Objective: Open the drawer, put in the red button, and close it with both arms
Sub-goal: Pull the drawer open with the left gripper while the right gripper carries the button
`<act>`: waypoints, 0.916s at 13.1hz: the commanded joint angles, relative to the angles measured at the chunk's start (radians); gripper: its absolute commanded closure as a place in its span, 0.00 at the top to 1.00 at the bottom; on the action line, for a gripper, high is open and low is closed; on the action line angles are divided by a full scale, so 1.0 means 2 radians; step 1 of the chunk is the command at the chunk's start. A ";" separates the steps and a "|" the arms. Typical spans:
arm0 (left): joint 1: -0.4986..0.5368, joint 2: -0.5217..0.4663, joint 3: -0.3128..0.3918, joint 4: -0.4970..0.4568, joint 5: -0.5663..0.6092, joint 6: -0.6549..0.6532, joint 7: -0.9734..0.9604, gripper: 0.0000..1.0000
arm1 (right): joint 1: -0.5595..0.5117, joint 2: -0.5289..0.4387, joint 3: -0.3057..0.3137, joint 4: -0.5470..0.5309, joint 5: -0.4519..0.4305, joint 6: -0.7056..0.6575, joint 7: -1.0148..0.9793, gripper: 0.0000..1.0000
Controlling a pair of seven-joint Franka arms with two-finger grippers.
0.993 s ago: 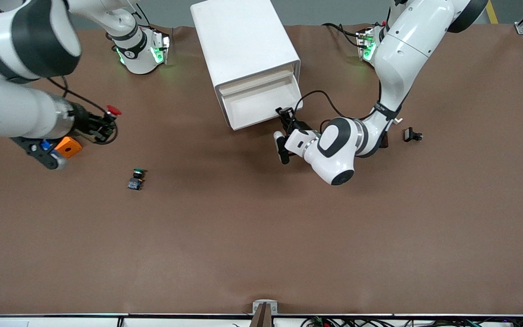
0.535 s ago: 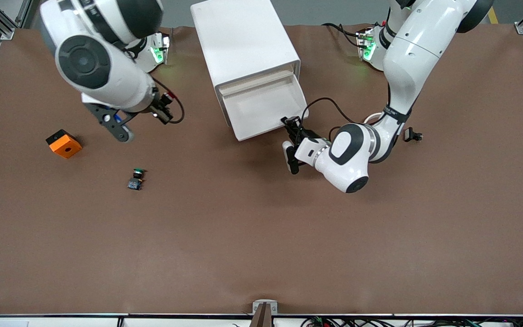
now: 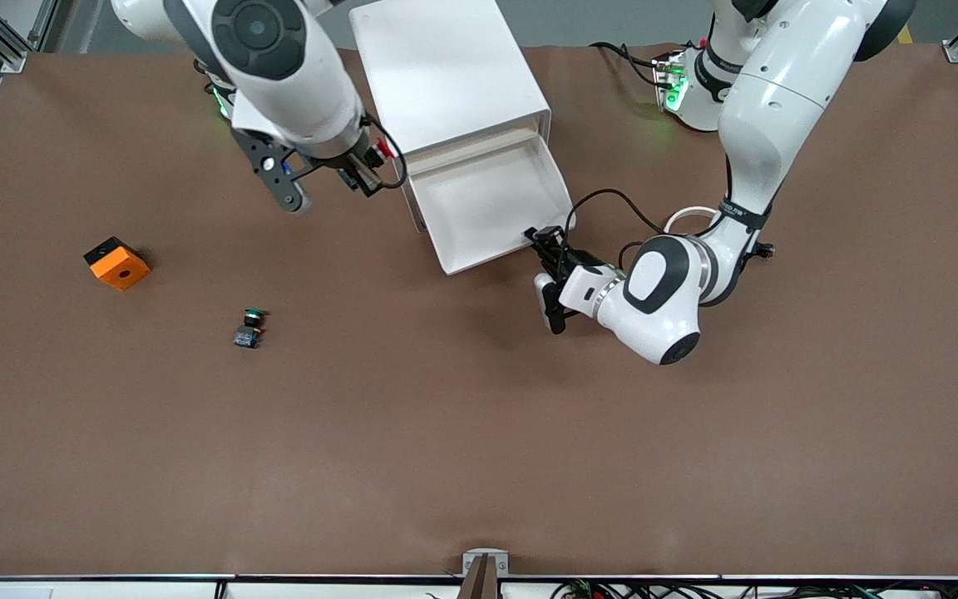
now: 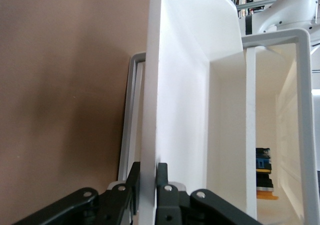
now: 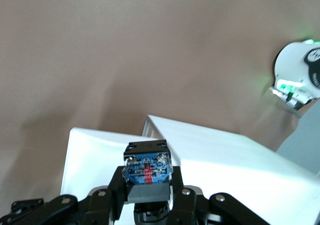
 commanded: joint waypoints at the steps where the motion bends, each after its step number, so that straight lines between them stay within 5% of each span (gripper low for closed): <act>1: -0.002 0.014 0.001 0.020 -0.009 0.012 0.001 0.88 | 0.030 0.005 -0.006 0.008 0.008 0.025 0.056 0.00; 2: -0.003 0.014 0.001 0.020 -0.014 0.017 0.001 1.00 | 0.041 0.005 -0.006 0.008 0.008 0.038 0.074 0.00; 12: 0.059 -0.047 0.000 0.021 -0.016 -0.019 -0.049 1.00 | 0.117 0.060 -0.006 0.007 0.007 0.133 0.200 0.00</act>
